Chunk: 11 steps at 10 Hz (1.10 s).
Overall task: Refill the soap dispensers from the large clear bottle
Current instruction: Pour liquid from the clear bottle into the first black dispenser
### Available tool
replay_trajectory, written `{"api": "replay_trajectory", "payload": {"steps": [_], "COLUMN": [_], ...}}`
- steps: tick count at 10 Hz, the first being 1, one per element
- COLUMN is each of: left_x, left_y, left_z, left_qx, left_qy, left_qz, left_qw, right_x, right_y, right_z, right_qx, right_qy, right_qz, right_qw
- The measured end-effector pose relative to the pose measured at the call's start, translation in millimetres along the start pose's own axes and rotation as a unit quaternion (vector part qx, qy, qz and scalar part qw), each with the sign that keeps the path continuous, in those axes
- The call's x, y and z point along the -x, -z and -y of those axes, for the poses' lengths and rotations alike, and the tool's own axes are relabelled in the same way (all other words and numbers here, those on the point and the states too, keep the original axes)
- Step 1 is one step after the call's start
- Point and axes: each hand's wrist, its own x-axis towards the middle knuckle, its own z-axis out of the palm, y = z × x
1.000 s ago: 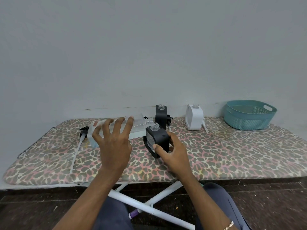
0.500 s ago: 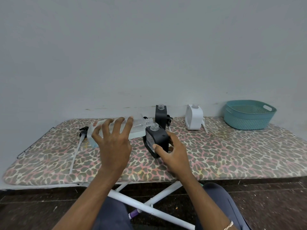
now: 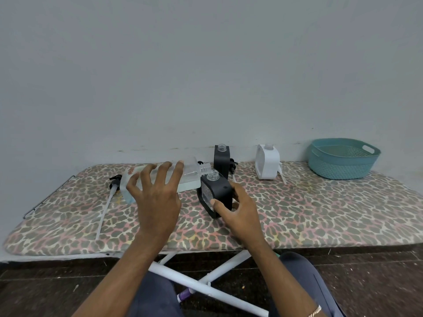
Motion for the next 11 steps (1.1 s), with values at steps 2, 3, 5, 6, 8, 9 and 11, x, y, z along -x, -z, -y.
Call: {"api": "replay_trajectory", "payload": {"steps": [2,3,5,6,8,9,11], "left_x": [-0.3,-0.2,-0.1,0.0,0.0,-0.1,-0.5], "left_y": [0.3,0.2,0.7,1.2,1.6,1.3,1.0], "left_z": [-0.4,0.0,-0.6,-0.6,-0.5,-0.4,-0.5], "left_qx": [-0.001,-0.002,-0.002,-0.002,0.0,0.0,-0.002], "left_qy": [0.001,0.001,0.0,0.001,0.001,0.001,0.0], "left_qz": [0.004,0.004,0.002,0.002,0.003,0.005,0.008], "left_qw": [1.0,1.0,1.0,1.0,1.0,1.0,1.0], "right_x": [-1.0,-1.5,-1.6,-0.8,-0.2,0.0,-0.7], "right_y": [-2.0,-2.0,-1.8,-1.3,-0.9,-1.0,-0.6], "right_z": [-3.9,-3.4,-2.6,-1.9,0.2,0.3,-0.3], "right_qx": [0.002,0.003,0.001,0.001,0.003,0.004,0.004], "right_qy": [-0.003,-0.002,-0.003,-0.004,0.002,0.002,-0.001], "right_qz": [-0.004,-0.002,-0.005,-0.005,-0.005,-0.007,0.0], "right_qw": [1.0,1.0,1.0,1.0,1.0,1.0,1.0]}}
